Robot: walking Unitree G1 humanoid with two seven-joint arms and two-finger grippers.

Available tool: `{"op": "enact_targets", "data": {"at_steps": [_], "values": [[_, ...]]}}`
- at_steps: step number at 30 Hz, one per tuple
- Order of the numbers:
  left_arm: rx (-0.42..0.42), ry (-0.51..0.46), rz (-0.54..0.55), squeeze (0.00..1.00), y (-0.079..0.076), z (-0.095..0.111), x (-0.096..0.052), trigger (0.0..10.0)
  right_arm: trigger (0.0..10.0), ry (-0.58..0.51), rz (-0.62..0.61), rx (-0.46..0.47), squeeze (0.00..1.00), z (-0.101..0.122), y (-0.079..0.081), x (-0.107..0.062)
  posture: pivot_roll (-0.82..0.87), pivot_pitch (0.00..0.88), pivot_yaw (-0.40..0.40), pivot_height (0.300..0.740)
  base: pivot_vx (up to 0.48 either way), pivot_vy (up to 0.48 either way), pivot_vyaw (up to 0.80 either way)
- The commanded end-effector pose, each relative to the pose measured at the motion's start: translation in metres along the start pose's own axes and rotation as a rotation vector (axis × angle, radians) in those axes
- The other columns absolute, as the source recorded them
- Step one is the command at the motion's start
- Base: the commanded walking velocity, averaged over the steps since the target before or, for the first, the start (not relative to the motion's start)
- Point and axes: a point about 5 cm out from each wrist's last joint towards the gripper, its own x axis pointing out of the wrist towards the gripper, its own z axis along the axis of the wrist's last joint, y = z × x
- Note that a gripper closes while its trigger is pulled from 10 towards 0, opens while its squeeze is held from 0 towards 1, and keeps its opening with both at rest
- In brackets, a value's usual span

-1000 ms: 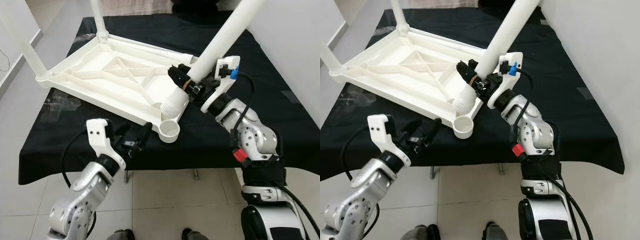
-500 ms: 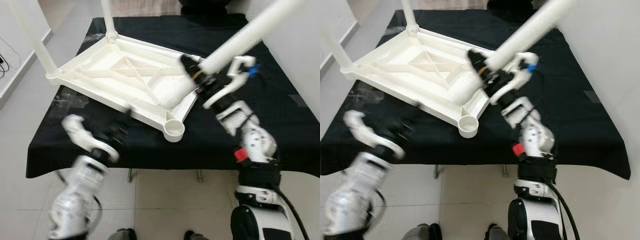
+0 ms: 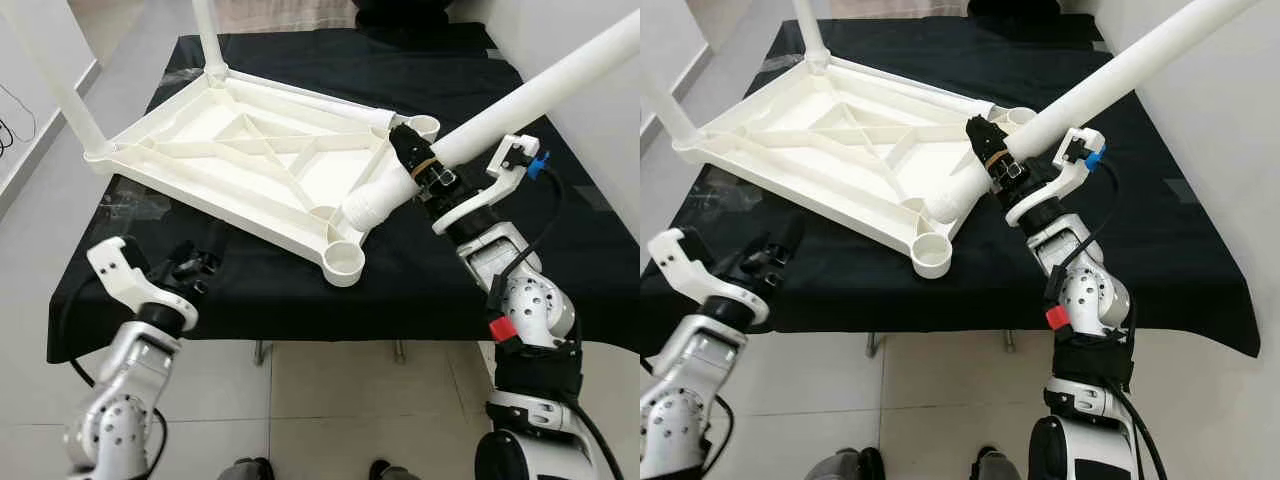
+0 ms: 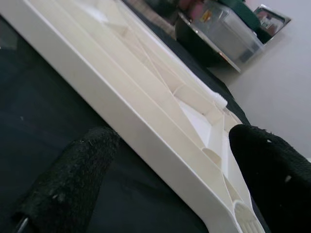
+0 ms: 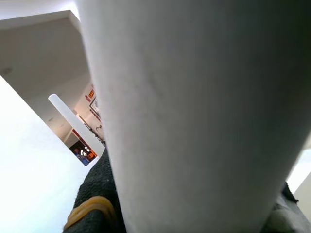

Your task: Building children table

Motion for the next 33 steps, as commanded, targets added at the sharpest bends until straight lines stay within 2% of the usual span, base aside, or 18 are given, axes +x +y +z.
{"op": "enact_targets", "data": {"at_steps": [1,2,5,7,8,9,10,11,12,14,16,17,18,19,23,29,32,33], "values": [[-0.014,0.010,0.020,0.00,0.004,0.000,-0.003,10.0,10.0,0.009,0.007,0.018,0.00,-0.003,0.003,-0.001,0.00,0.198,0.031,0.740,0.000,0.000,0.00],[-0.014,0.010,0.020,0.00,0.004,0.000,-0.003,10.0,10.0,0.009,0.007,0.018,0.00,-0.003,0.003,-0.001,0.00,0.198,0.031,0.740,0.000,0.000,0.00],[0.074,0.062,-0.019,0.00,0.000,-0.008,-0.003,10.0,10.0,0.020,0.025,-0.022,0.00,-0.004,0.006,0.003,0.01,0.201,0.035,0.740,0.000,0.000,0.00],[0.188,0.149,-0.102,0.00,-0.007,-0.021,-0.009,10.0,10.0,0.083,0.116,-0.178,0.00,-0.007,0.015,0.005,0.00,0.207,0.032,0.740,0.000,0.000,0.00],[0.188,0.149,-0.102,0.00,-0.007,-0.021,-0.009,10.0,10.0,0.083,0.116,-0.178,0.00,-0.007,0.015,0.005,0.00,0.207,0.032,0.740,0.000,0.000,0.00],[0.398,0.315,-0.261,0.00,-0.018,-0.046,-0.025,10.0,10.0,0.180,0.289,-0.322,0.00,-0.011,0.033,0.006,0.00,0.215,0.029,0.740,0.000,0.000,0.00],[0.497,0.400,-0.322,0.00,-0.020,-0.061,-0.035,10.0,10.0,0.217,0.363,-0.365,0.00,-0.013,0.041,0.006,0.00,0.218,0.028,0.740,0.000,0.000,0.00],[0.497,0.400,-0.322,0.00,-0.020,-0.061,-0.035,10.0,10.0,0.217,0.363,-0.365,0.00,-0.013,0.041,0.006,0.00,0.218,0.028,0.740,0.000,0.000,0.00],[0.555,0.451,-0.356,0.00,-0.021,-0.069,-0.042,10.0,10.0,0.239,0.405,-0.386,0.00,-0.014,0.045,0.007,0.00,0.218,0.028,0.740,0.000,0.000,0.00],[0.538,0.479,-0.376,0.00,-0.023,-0.075,-0.049,10.0,10.0,0.263,0.446,-0.407,0.00,-0.014,0.049,0.007,0.00,0.222,0.028,0.740,0.000,0.000,0.00],[0.531,0.450,-0.393,0.00,-0.030,-0.077,-0.061,10.0,10.0,0.430,0.613,-0.596,0.00,-0.027,0.059,0.005,0.00,0.241,0.028,0.740,0.000,0.000,0.00],[0.531,0.450,-0.393,0.00,-0.030,-0.077,-0.061,10.0,10.0,0.430,0.613,-0.596,0.00,-0.027,0.059,0.005,0.00,0.241,0.028,0.740,0.000,0.000,0.00],[0.534,0.430,-0.401,0.00,-0.032,-0.076,-0.064,10.0,10.0,0.501,0.688,-0.646,0.00,-0.034,0.063,0.003,0.01,0.251,0.026,0.740,0.000,0.000,0.00],[0.561,0.407,-0.403,0.00,-0.033,-0.074,-0.066,10.0,10.0,0.549,0.752,-0.652,0.00,-0.039,0.069,0.002,0.00,0.262,0.021,0.740,0.000,0.000,0.00],[0.601,0.344,-0.417,0.00,-0.040,-0.068,-0.069,10.0,10.0,0.598,0.841,-0.626,0.00,-0.044,0.078,0.005,0.00,0.305,0.007,0.740,0.000,0.000,0.00],[0.657,0.287,-0.412,0.00,-0.046,-0.063,-0.075,10.0,10.0,0.628,0.862,-0.633,0.00,-0.044,0.074,0.013,0.00,0.334,0.002,0.740,0.000,0.000,0.00],[0.766,0.272,-0.412,0.00,-0.048,-0.060,-0.083,10.0,10.0,0.592,0.837,-0.583,0.00,-0.027,0.066,0.031,0.01,0.363,-0.007,0.740,0.000,0.000,0.00],[0.773,0.266,-0.405,0.00,-0.048,-0.060,-0.085,10.0,10.0,0.562,0.835,-0.551,0.00,-0.018,0.065,0.036,0.02,0.365,-0.008,0.740,0.000,0.000,0.00]]}}
